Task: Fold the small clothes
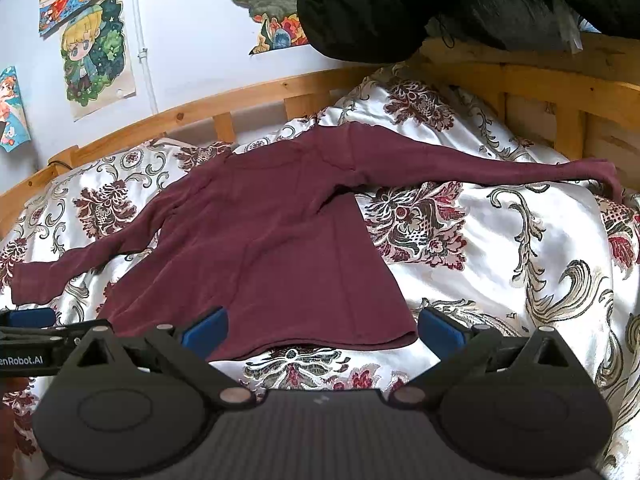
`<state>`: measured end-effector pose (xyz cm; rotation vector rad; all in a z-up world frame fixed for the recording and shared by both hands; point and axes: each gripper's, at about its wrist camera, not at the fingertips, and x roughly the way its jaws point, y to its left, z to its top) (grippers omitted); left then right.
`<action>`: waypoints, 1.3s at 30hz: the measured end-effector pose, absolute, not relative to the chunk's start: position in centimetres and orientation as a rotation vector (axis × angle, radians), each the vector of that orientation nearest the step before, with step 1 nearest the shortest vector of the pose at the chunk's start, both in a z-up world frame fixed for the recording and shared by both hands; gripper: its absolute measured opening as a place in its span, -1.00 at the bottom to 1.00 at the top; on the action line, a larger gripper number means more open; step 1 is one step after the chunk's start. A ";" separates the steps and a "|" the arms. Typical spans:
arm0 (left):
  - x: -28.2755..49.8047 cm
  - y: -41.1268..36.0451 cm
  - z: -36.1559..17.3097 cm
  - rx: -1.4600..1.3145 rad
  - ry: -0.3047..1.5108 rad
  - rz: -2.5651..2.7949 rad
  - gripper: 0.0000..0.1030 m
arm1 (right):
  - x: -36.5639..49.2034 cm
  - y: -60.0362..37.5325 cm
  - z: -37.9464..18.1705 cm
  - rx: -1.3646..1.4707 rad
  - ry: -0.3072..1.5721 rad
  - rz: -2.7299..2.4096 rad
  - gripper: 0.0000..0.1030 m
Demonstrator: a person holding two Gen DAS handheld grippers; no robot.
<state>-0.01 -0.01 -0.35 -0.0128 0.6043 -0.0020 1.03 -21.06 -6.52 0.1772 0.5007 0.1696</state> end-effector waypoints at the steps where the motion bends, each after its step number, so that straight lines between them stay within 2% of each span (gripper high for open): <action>1: 0.0 0.0 -0.4 -0.012 0.604 -0.002 0.99 | 1.1 -21.0 -6.5 0.178 0.502 0.169 1.00; 39: -0.1 -0.1 -0.4 -0.009 0.605 -0.002 0.99 | 1.2 -21.2 -6.9 0.200 0.526 0.168 1.00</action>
